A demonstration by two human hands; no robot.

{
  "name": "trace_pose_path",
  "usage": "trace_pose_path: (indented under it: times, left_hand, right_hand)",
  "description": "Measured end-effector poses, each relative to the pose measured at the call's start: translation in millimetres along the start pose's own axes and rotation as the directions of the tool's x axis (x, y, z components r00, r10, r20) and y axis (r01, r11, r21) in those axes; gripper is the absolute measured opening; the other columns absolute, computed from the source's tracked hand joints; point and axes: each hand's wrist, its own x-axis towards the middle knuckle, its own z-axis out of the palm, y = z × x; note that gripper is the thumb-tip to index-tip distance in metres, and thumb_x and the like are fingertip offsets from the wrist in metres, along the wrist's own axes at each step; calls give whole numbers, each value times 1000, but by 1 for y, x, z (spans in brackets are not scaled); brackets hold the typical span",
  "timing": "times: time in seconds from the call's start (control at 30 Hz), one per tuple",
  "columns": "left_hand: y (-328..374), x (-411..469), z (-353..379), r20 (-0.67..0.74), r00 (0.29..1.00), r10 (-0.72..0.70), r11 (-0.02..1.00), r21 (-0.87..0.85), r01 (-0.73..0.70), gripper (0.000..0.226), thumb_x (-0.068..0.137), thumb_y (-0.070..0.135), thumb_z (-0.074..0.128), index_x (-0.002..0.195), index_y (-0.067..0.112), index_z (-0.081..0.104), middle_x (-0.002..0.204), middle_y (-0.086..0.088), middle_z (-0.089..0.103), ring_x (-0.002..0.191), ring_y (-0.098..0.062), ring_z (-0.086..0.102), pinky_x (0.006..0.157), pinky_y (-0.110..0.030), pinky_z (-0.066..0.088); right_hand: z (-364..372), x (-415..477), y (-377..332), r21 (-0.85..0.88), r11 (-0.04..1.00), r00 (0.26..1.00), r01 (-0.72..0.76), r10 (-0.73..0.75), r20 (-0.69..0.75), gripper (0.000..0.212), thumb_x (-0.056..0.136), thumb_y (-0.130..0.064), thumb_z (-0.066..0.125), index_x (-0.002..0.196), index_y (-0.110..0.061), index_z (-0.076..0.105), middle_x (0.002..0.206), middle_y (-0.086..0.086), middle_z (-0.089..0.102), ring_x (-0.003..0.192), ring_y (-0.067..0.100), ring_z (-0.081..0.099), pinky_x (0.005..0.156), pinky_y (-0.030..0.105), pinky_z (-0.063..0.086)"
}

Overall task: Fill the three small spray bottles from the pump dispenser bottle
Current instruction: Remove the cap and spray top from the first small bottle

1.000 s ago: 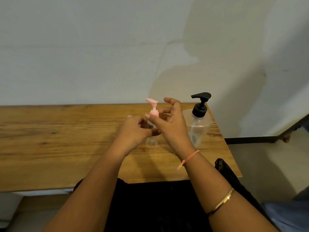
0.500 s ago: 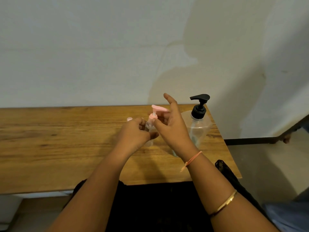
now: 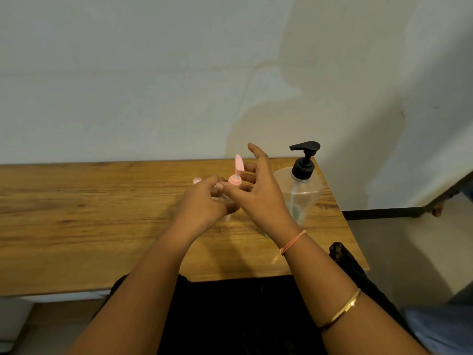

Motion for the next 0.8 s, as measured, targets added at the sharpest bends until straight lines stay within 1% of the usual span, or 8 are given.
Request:
trace_pose_path:
  times: [0.1,0.17,0.23,0.33,0.5,0.63,0.7,0.8]
  left_hand:
    - [-1,1,1,17,1000,1,999,38,-1,32,74,19,78,97,29,59,101,7,63,90,-11,61,79,-40,55]
    - [-2,1,0,12,1000,5,999,38,-6,36,73,17,78,102,29,60,103,7,64,92,-13,62,80,-42,55]
    - [-3,2,-1,-5,1000,18,999,50,-18,34,73,17,78,100,29,59,101,6,64,89,-12,62,78,-39,55]
    - [-6,4,-2,-14,1000,20,998,66,-19,35,73,16,78,99,30,59,99,6,64,89,-12,62,76,-35,54]
    - [-8,5,-2,-19,999,34,994,102,-32,36,70,10,79,90,28,55,102,2,65,92,-17,62,78,-36,53]
    - [-9,5,-6,-65,997,37,994,108,-30,37,70,5,77,91,27,56,101,-1,65,92,-20,63,78,-36,53]
    - [-12,5,-8,-88,996,32,996,81,-25,36,71,4,76,93,24,56,99,1,65,90,-19,63,70,-31,51]
    - [-16,4,-11,-138,990,7,997,83,4,34,71,6,75,97,19,58,97,3,63,88,-18,61,65,-26,43]
  right_hand:
    - [-1,1,2,-107,994,999,33,-36,-26,69,85,-9,64,140,-29,28,93,4,63,84,14,62,71,21,51]
    - [-1,0,1,-99,994,999,34,-33,14,67,87,-7,59,140,-31,26,97,2,62,85,17,62,73,24,53]
    - [0,-2,-1,-113,993,999,45,-43,20,70,86,-17,63,143,-30,23,105,-2,55,92,15,58,79,25,51]
    - [0,-2,-2,-286,957,999,40,-47,-17,76,83,-35,67,144,-24,24,108,-1,53,94,13,56,79,27,50]
    - [-5,-6,-9,-552,823,987,132,-161,-4,24,88,-29,62,101,-10,58,83,0,56,76,17,53,60,28,40]
    - [-14,-12,-19,-555,801,955,225,-294,-36,22,87,-25,63,100,-7,61,82,1,61,76,15,56,65,30,47]
    - [-20,-17,-24,-534,804,936,260,-346,-66,22,87,-26,64,98,-7,62,83,4,64,76,16,59,66,37,51]
    - [-29,-24,-29,-516,809,906,283,-402,-134,19,87,-28,65,94,-10,63,82,0,64,75,12,60,64,36,52]
